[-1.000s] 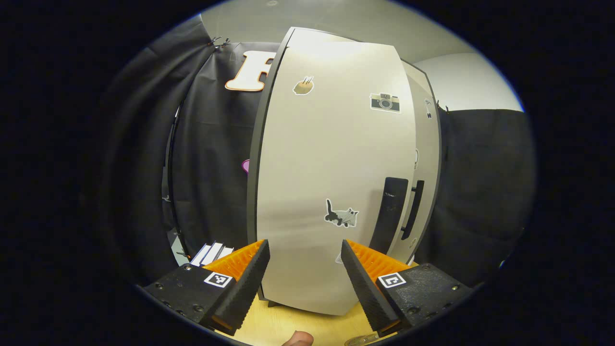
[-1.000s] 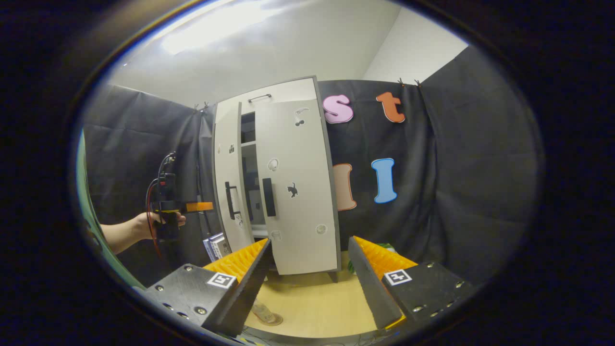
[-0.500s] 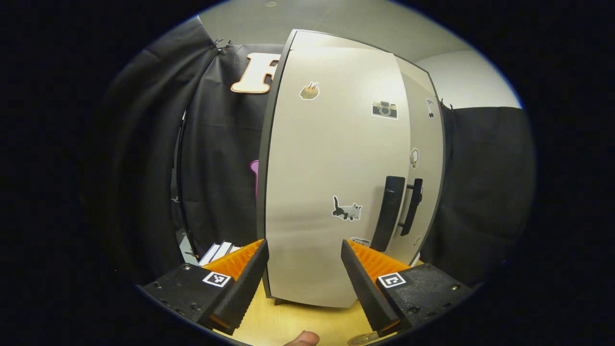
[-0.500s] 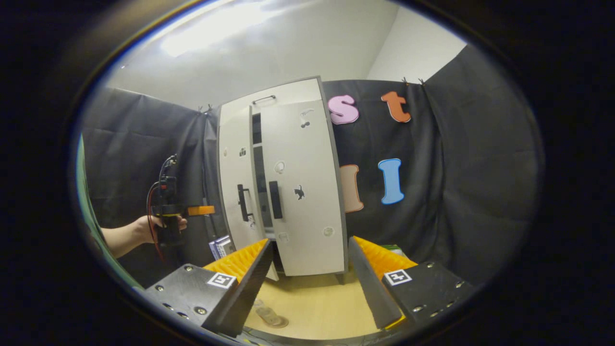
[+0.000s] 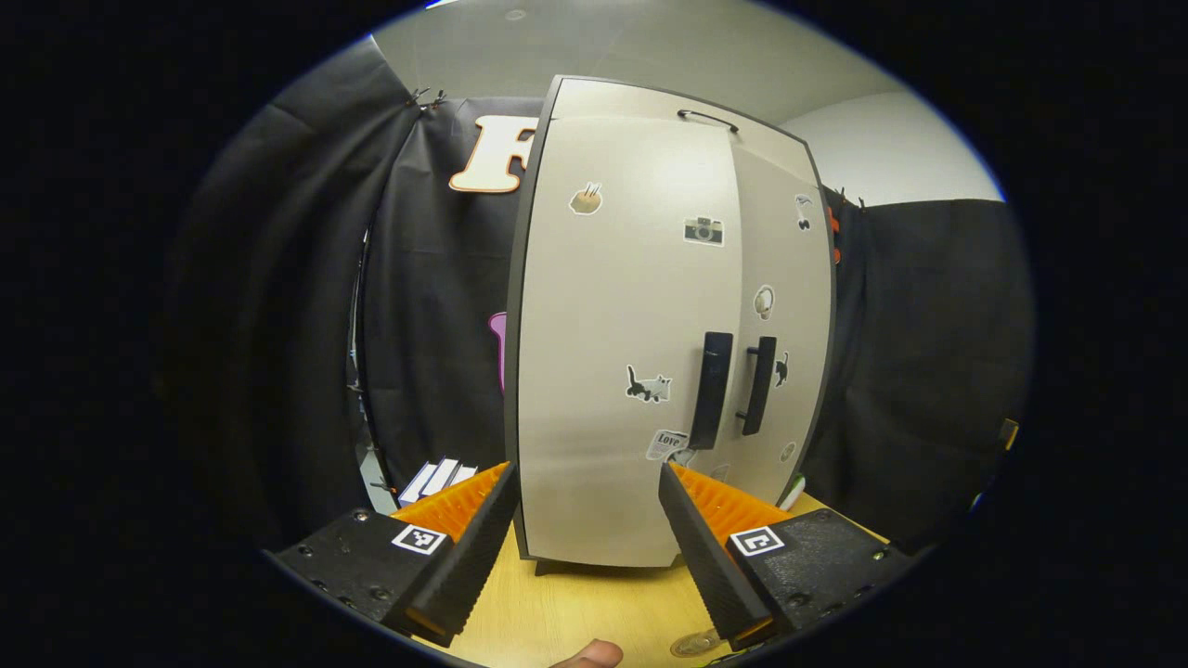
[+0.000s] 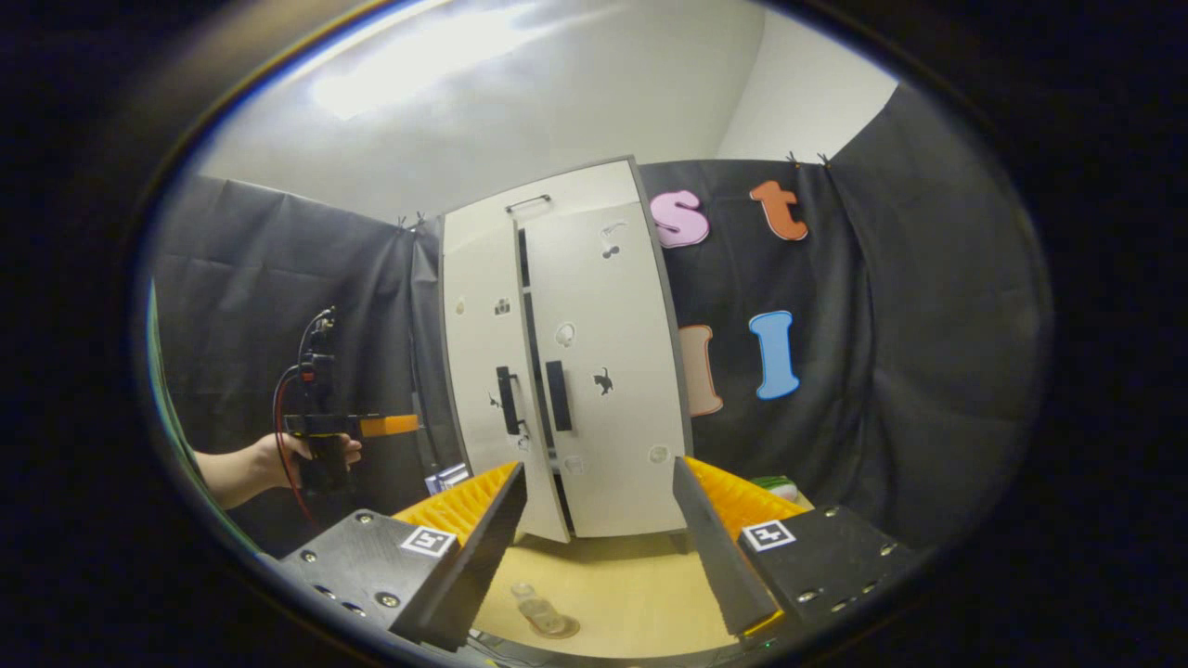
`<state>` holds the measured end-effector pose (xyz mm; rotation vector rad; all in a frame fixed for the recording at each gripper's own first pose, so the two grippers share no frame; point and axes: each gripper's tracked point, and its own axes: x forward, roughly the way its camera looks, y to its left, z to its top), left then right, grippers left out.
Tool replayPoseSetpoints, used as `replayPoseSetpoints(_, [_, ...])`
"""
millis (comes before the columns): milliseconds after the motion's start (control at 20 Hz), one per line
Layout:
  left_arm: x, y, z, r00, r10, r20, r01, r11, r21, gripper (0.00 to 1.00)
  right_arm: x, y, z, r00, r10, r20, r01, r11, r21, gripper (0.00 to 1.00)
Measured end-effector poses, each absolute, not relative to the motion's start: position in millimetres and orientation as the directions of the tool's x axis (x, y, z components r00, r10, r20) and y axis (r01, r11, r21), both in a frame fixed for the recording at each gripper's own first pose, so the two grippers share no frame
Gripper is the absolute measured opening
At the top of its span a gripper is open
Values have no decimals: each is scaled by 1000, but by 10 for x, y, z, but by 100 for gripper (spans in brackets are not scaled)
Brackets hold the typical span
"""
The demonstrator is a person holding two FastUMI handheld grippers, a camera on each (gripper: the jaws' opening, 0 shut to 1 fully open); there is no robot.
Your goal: Grasp the bottle in the cabinet with the left hand and place it on the coaster, then close the right door with the right hand and the left door with the left hand.
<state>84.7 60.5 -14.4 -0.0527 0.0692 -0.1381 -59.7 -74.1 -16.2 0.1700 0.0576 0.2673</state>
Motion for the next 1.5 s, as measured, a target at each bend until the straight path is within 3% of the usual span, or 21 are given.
replayPoseSetpoints(150, [667, 498, -115, 988, -146, -53, 144, 989, -37, 91, -634, -709, -83, 964, 266, -23, -259, 952, 162, 93])
replayPoseSetpoints(200, [600, 464, -105, 987, -150, -53, 148, 988, -34, 95, -646, -702, -52, 964, 266, -16, -260, 952, 164, 96])
replayPoseSetpoints(300, [489, 407, -69, 987, -153, -48, 152, 988, -32, 95, -709, -660, 20, 961, 276, 5, -272, 945, 180, 93])
replayPoseSetpoints(750, [42, 398, 19, 990, -134, -34, 132, 989, -61, 95, -995, -618, 166, 951, 306, 37, -307, 926, 220, 96])
replayPoseSetpoints(800, [4, 402, 26, 991, -132, -33, 130, 990, -63, 91, -1014, -617, 160, 952, 305, 37, -306, 926, 222, 96])
replayPoseSetpoints(850, [-37, 406, 40, 991, -130, -30, 128, 990, -63, 95, -1032, -612, 172, 951, 307, 39, -308, 925, 224, 96])
replayPoseSetpoints(900, [-74, 403, 55, 991, -128, -28, 127, 990, -60, 91, -1048, -591, 166, 950, 310, 39, -310, 923, 226, 93])
replayPoseSetpoints(1000, [-142, 394, 62, 992, -124, -25, 122, 991, -56, 91, -1057, -575, 137, 950, 311, 34, -310, 923, 225, 93])
replayPoseSetpoints(1050, [-177, 372, 56, 992, -126, -25, 125, 991, -56, 95, -1067, -573, 131, 950, 311, 32, -310, 924, 223, 96])
replayPoseSetpoints(1150, [-249, 323, 47, 991, -132, -26, 131, 990, -52, 95, -1080, -558, 123, 950, 310, 32, -310, 926, 218, 93])
replayPoseSetpoints(1200, [-281, 307, 52, 991, -132, -25, 130, 990, -46, 95, -1085, -568, 122, 951, 306, 34, -306, 927, 217, 96])
replayPoseSetpoints(1250, [-307, 286, 51, 991, -134, -26, 133, 990, -38, 91, -1085, -572, 114, 952, 305, 34, -305, 927, 218, 96])
replayPoseSetpoints(1300, [-332, 265, 55, 990, -136, -24, 135, 990, -33, 91, -1084, -569, 107, 952, 304, 33, -303, 927, 221, 93])
replayPoseSetpoints(1350, [-351, 245, 54, 990, -139, -24, 138, 990, -32, 95, -1090, -574, 103, 952, 303, 31, -302, 927, 220, 96])
replayPoseSetpoints(1500, [-426, 167, 56, 988, -154, -34, 152, 987, -47, 95, -1106, -695, 123, 960, 275, 45, -279, 940, 197, 96])
